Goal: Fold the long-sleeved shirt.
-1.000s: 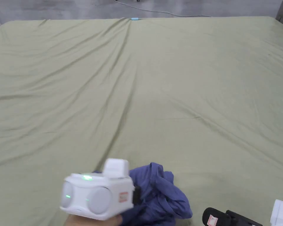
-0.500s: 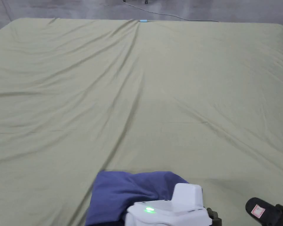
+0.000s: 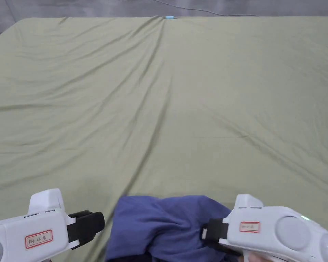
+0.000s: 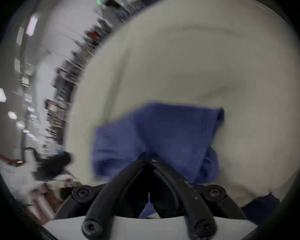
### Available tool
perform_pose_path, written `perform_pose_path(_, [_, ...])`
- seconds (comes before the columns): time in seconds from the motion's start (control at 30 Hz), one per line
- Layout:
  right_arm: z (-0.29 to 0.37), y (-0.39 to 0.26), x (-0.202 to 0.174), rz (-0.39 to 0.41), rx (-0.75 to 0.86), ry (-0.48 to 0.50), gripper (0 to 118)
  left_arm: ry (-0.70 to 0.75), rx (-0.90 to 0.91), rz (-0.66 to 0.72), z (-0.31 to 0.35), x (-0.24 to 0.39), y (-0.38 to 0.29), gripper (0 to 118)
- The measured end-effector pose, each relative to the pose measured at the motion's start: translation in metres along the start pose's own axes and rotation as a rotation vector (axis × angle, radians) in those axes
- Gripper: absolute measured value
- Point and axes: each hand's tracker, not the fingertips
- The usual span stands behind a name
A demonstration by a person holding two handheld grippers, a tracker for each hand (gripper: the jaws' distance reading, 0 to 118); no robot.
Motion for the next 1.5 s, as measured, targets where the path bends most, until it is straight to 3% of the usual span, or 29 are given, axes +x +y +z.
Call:
perform_pose_path(0.03, [-0.018,-0.003,0.007,-0.022,-0.06,-0.093,3,-0.007,-0.011,0.027,-0.003,-0.004,-0.001,3])
perform_pose_path(0.07, [-0.032,-0.009,0.018,-0.086,-0.063,-0.079,3,-0.02,-0.024,0.047,-0.008,-0.006,-0.002,3])
perform_pose_path(0.1, [-0.031,-0.01,0.029,-0.161,0.007,0.049,3,-0.026,-0.034,0.058,-0.012,-0.006,-0.005,3])
perform_pose_path(0.23, [-0.021,0.002,0.046,-0.205,-0.045,0.1,3,-0.079,-0.08,0.051,-0.028,-0.004,-0.009,3])
perform_pose_path(0.27, [-0.021,0.002,0.047,-0.208,-0.05,0.12,3,-0.097,-0.089,0.045,-0.032,-0.002,-0.008,8])
perform_pose_path(0.3, [-0.023,0.002,0.051,-0.216,-0.052,0.132,3,-0.113,-0.098,0.038,-0.037,0.001,-0.008,25])
perform_pose_path(0.33, [-0.022,0.002,0.055,-0.232,-0.053,0.149,3,-0.12,-0.099,0.036,-0.042,0.003,-0.007,53])
perform_pose_path(0.4, [-0.023,0.001,0.056,-0.238,-0.058,0.162,3,-0.125,-0.086,0.04,-0.052,0.006,-0.011,118])
perform_pose_path(0.53, [-0.024,-0.001,0.058,-0.242,-0.057,0.18,3,-0.192,-0.115,0.067,-0.073,0.005,-0.009,115])
perform_pose_path(0.57, [-0.024,-0.002,0.059,-0.245,-0.055,0.185,3,-0.207,-0.158,0.08,-0.082,0.006,-0.008,108])
perform_pose_path(0.67, [-0.022,-0.008,0.054,-0.234,-0.027,0.181,3,-0.159,-0.162,0.048,-0.101,0.014,-0.013,35])
perform_pose_path(0.7, [-0.02,-0.01,0.052,-0.222,-0.011,0.177,3,-0.095,-0.145,0.009,-0.101,0.016,-0.012,20])
perform_pose_path(0.8, [-0.01,-0.016,0.039,-0.195,0.031,0.149,3,-0.155,-0.154,0.077,-0.091,0.014,-0.01,16])
perform_pose_path(0.9, [0.01,-0.026,0.01,-0.093,0.098,0.103,3,-0.134,-0.115,0.023,-0.064,0.013,-0.005,14])
perform_pose_path(0.97, [0.019,-0.03,-0.02,-0.009,0.132,0.155,3,-0.138,-0.077,-0.019,-0.039,0.007,0.003,13])
perform_pose_path(1.1, [0.023,-0.043,-0.103,0.14,0.123,0.26,3,-0.138,-0.027,0.03,0.015,-0.029,0.021,13])
perform_pose_path(1.3, [0.001,-0.069,-0.228,0.322,0.008,0.418,3,0.132,0.09,0.162,0.096,-0.15,0.046,13])
perform_pose_path(1.4, [-0.006,-0.081,-0.274,0.409,-0.013,0.457,3,0.365,0.113,0.193,0.136,-0.219,0.063,13])
perform_pose_path(1.5, [-0.011,-0.091,-0.302,0.437,-0.042,0.482,3,0.53,0.127,0.18,0.16,-0.279,0.077,14])
